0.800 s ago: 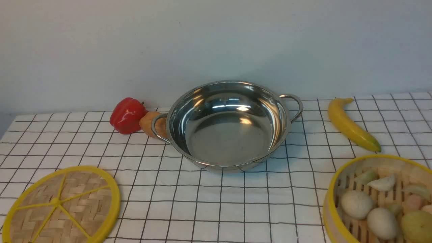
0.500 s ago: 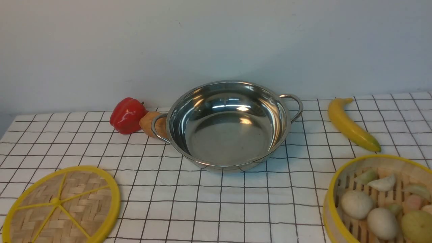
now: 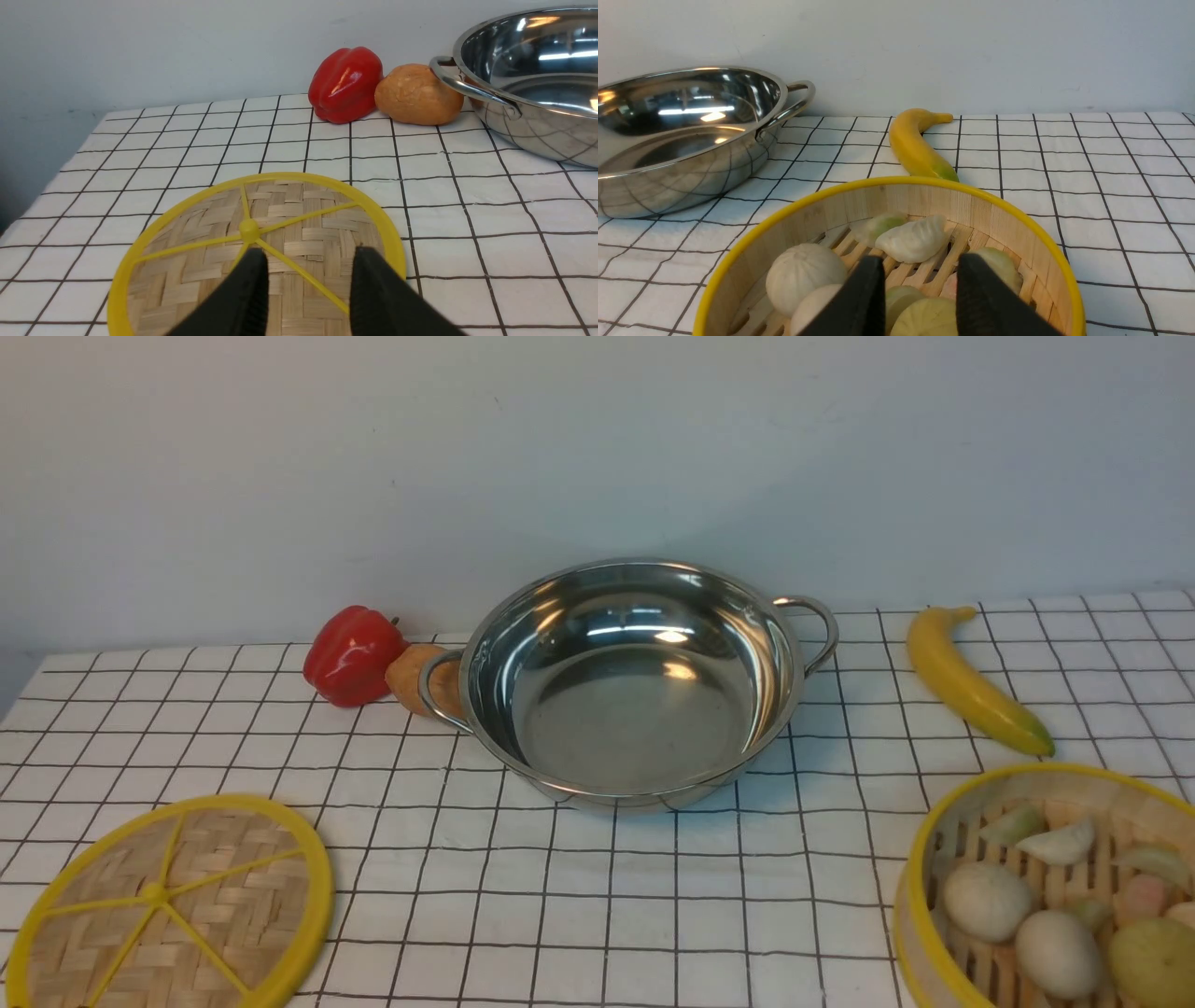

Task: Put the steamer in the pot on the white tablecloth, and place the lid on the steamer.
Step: 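Reach for and grasp the rim of the bamboo steamer holding the buns with the right gripper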

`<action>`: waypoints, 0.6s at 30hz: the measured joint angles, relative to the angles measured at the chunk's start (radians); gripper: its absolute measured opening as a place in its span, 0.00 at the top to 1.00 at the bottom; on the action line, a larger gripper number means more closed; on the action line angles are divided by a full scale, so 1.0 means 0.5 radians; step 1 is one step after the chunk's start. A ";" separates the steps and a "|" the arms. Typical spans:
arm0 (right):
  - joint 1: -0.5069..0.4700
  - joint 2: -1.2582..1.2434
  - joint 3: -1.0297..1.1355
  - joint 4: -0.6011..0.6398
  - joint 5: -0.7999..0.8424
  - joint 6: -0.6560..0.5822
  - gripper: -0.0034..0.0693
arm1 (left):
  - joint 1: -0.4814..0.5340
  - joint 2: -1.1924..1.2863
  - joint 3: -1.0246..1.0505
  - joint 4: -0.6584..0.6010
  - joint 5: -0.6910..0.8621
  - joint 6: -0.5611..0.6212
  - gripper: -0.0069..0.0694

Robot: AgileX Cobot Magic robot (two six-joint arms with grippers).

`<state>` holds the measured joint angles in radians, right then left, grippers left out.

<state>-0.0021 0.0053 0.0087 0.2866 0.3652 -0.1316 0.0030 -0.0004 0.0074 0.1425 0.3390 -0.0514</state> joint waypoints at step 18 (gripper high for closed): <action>0.000 0.000 -0.092 0.393 -0.155 -0.020 0.62 | 0.000 0.000 0.000 0.000 0.000 0.000 0.59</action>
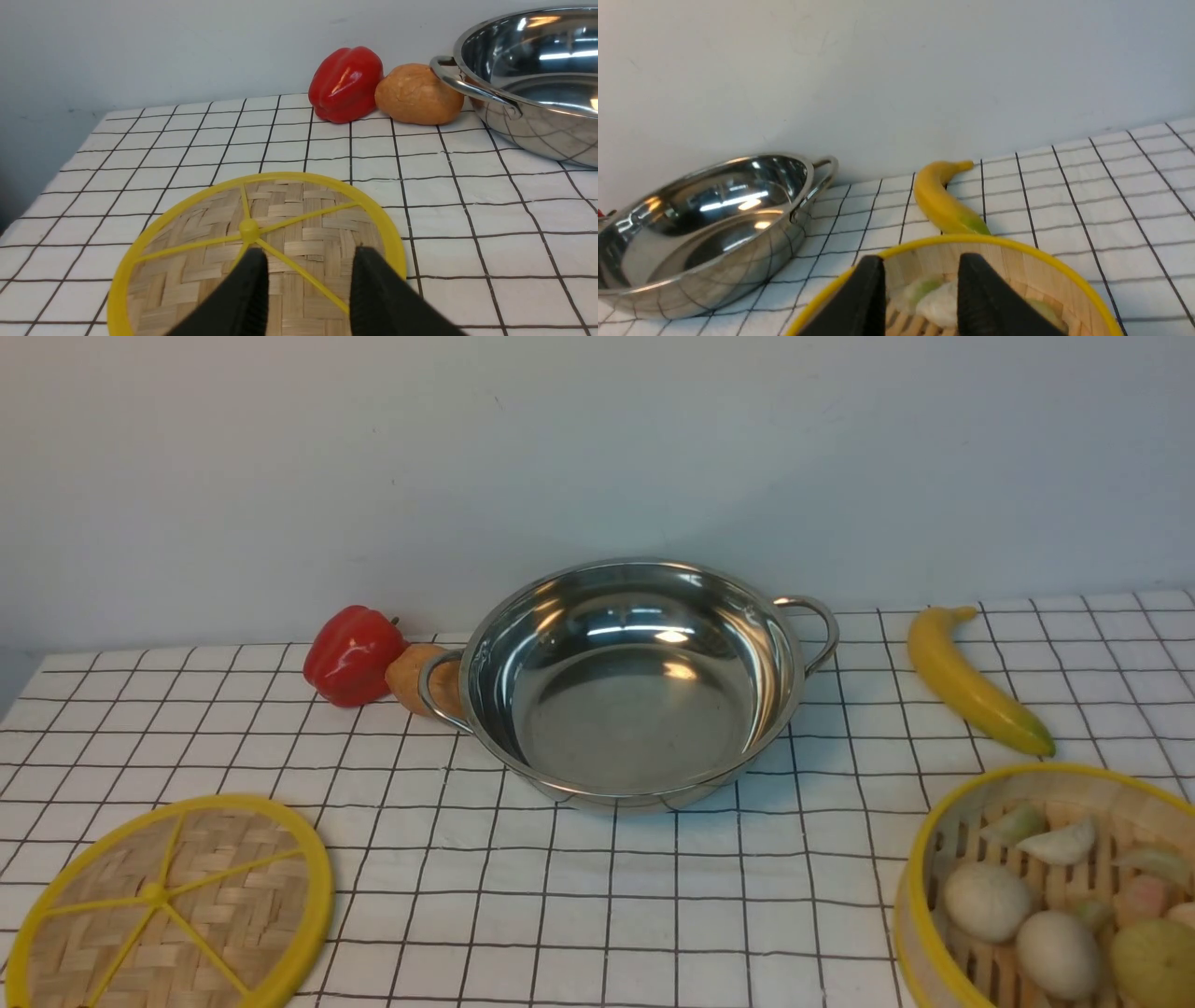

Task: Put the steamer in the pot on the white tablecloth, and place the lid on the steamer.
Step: 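Reach for and grasp the rim of the bamboo steamer holding the buns with the right gripper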

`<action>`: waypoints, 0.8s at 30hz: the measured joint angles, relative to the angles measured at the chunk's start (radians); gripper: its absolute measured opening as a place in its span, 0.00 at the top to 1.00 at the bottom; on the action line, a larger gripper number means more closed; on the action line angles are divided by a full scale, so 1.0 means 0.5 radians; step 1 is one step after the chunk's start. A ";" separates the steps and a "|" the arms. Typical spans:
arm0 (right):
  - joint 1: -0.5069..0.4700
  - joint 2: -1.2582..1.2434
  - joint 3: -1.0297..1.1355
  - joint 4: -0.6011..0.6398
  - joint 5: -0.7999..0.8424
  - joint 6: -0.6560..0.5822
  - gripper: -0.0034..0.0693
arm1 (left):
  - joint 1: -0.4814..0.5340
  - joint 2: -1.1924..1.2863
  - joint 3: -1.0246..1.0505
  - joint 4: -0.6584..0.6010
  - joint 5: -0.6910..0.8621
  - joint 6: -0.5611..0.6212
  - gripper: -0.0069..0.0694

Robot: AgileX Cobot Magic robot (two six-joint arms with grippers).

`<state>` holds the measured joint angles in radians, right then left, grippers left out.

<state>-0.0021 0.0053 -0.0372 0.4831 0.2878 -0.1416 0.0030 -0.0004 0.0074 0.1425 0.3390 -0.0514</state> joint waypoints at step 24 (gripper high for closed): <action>0.000 0.790 -0.830 0.802 0.723 -0.295 0.62 | 0.000 0.000 0.000 0.000 0.000 0.000 0.59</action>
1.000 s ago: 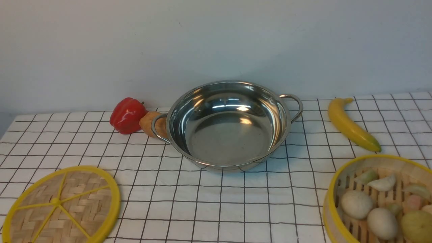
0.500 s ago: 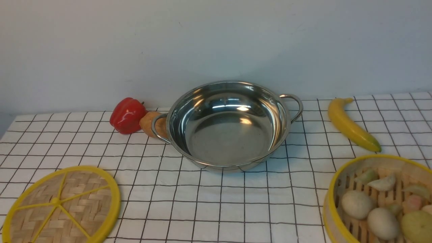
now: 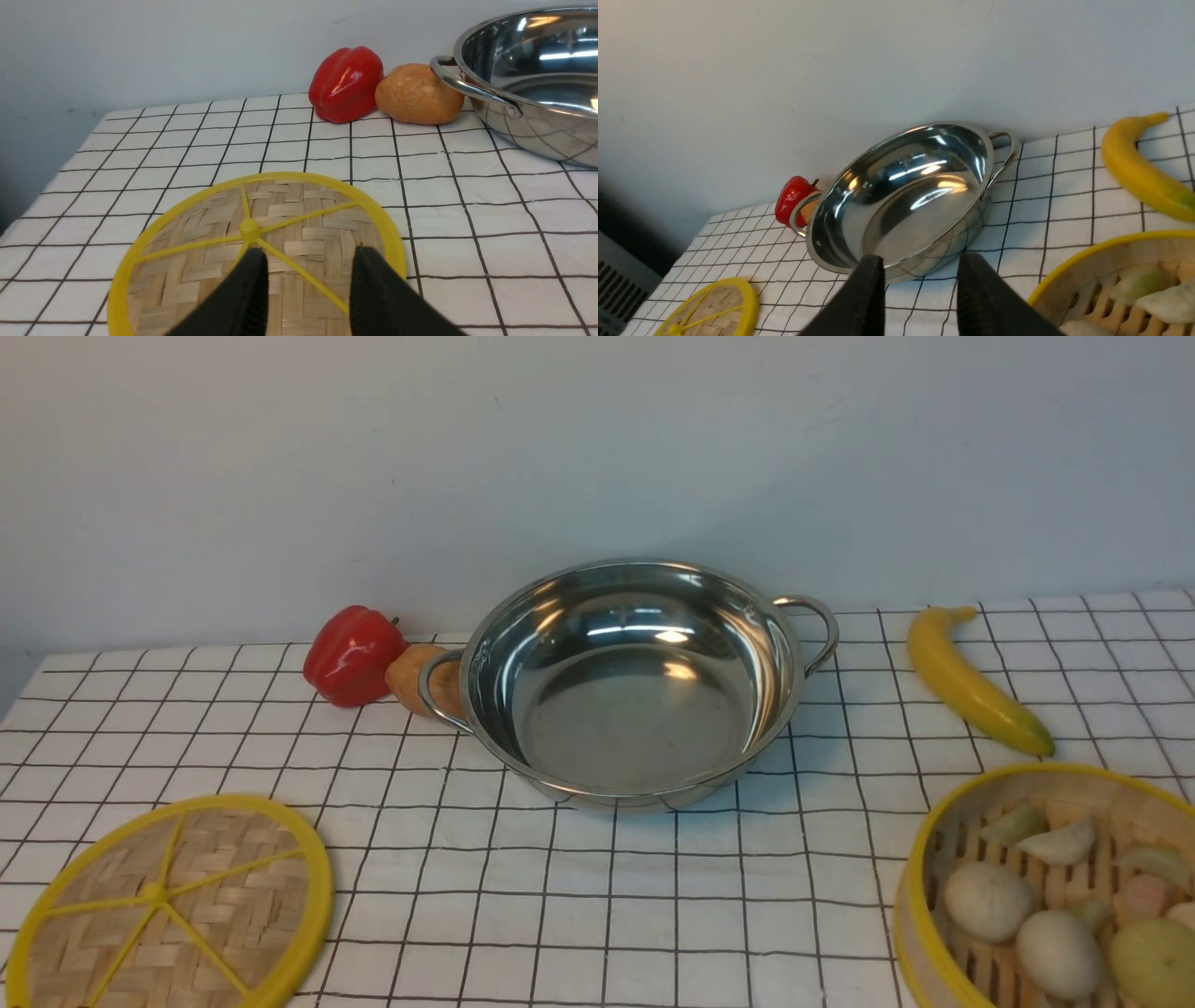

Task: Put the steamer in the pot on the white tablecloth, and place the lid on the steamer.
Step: 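Reach for and grasp the rim of the bamboo steamer holding the buns with the right gripper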

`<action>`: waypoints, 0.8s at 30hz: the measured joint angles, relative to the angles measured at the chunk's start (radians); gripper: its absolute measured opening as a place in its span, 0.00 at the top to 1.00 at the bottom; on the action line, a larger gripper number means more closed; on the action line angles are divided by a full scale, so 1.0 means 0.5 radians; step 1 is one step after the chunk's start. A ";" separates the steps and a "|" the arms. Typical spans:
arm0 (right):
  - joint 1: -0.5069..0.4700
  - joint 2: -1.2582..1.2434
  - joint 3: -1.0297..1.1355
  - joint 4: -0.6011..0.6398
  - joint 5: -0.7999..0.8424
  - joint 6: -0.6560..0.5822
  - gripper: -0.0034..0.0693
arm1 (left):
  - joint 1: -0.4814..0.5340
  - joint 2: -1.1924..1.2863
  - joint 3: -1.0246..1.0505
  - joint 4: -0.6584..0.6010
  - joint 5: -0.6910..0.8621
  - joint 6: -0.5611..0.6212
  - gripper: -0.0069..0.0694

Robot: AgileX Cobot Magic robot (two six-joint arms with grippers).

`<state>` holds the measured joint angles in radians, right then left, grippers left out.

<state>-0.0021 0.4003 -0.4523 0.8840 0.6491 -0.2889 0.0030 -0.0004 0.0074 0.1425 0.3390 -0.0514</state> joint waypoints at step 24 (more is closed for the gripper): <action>0.306 1.411 -0.835 -0.952 1.022 0.023 0.62 | 0.000 0.000 0.000 0.000 0.000 0.000 0.59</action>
<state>0.1509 1.1058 -0.8700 0.4080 1.1600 -0.2774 0.0030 -0.0004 0.0074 0.1425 0.3390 -0.0514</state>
